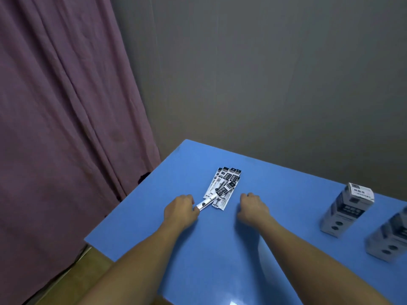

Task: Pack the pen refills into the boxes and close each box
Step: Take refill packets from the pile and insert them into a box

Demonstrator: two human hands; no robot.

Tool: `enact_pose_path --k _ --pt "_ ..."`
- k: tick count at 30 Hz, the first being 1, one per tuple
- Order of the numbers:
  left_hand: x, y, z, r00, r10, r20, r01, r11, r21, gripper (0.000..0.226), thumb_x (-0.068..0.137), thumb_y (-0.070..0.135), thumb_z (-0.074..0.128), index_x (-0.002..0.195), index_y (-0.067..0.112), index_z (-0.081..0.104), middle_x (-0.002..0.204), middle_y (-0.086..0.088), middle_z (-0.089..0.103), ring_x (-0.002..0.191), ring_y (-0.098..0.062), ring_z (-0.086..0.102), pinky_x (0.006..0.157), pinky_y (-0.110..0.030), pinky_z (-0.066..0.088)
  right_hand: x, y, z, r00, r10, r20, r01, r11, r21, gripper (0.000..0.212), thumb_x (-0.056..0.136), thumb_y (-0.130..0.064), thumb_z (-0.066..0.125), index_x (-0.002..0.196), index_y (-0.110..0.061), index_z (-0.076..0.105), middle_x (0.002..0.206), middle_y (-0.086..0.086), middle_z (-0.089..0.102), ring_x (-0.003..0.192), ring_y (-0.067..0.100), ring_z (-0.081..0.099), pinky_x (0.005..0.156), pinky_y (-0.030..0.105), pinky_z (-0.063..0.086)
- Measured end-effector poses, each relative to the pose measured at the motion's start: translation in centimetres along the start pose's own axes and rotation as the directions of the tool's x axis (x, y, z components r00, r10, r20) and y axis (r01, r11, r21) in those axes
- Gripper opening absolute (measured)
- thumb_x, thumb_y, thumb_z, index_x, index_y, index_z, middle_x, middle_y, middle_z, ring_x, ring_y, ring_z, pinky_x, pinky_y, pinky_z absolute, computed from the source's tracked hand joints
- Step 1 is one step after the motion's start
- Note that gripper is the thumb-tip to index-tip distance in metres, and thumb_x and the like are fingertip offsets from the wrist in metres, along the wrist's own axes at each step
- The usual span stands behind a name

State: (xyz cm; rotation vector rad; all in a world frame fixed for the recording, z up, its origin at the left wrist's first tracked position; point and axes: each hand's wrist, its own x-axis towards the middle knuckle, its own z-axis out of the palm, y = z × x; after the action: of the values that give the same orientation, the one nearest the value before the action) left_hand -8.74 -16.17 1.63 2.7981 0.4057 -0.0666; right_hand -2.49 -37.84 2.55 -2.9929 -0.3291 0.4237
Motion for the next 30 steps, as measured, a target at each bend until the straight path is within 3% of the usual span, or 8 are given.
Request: enact_pose_path --k 9,15,22,30 --pt "7.0 2.1 0.8 0.983 0.177 0.041 -0.168 0.970 -0.174 0.037 0.089 0.051 0.060 0.116 0.025 0.056 0.119 0.003 0.056 0.109 -0.020 0.056 0.087 -0.036 0.050 1.8 -0.1 0.3 0.974 0.221 -0.058 -0.213 0.970 0.116 0.037 0.088 -0.015 0.051 0.124 -0.009 0.049 0.127 0.009 0.048 0.123 0.029 0.046 0.095 0.040 0.046" --pt "8.6 3.1 2.5 0.964 0.258 0.071 -0.233 0.941 -0.246 0.042 0.081 0.054 0.072 0.114 0.032 0.059 0.113 0.004 0.053 0.108 -0.019 0.055 0.086 -0.036 0.049 2.7 -1.1 1.6 0.958 0.254 -0.136 -0.230 0.959 0.165 0.033 0.090 -0.017 0.051 0.123 -0.010 0.049 0.124 0.010 0.049 0.118 0.030 0.047 0.088 0.038 0.046" --pt "10.0 3.5 4.9 0.969 0.248 0.019 -0.232 0.929 -0.289 0.032 0.087 0.040 0.072 0.114 0.028 0.060 0.112 0.000 0.054 0.107 -0.022 0.057 0.087 -0.039 0.052 3.2 -1.5 3.6 0.942 0.256 -0.217 -0.217 0.958 0.188 0.033 0.091 -0.020 0.051 0.123 -0.012 0.052 0.123 0.008 0.051 0.114 0.029 0.050 0.086 0.036 0.047" --pt "11.8 3.6 5.2 0.977 0.214 -0.015 -0.210 0.945 -0.252 0.046 0.087 0.051 0.068 0.121 0.021 0.062 0.120 -0.003 0.055 0.114 -0.024 0.054 0.089 -0.039 0.050 2.7 -0.9 3.4 0.933 0.280 -0.225 -0.232 0.948 0.217 0.036 0.092 -0.018 0.051 0.128 -0.011 0.049 0.127 0.007 0.049 0.116 0.028 0.048 0.087 0.037 0.048"
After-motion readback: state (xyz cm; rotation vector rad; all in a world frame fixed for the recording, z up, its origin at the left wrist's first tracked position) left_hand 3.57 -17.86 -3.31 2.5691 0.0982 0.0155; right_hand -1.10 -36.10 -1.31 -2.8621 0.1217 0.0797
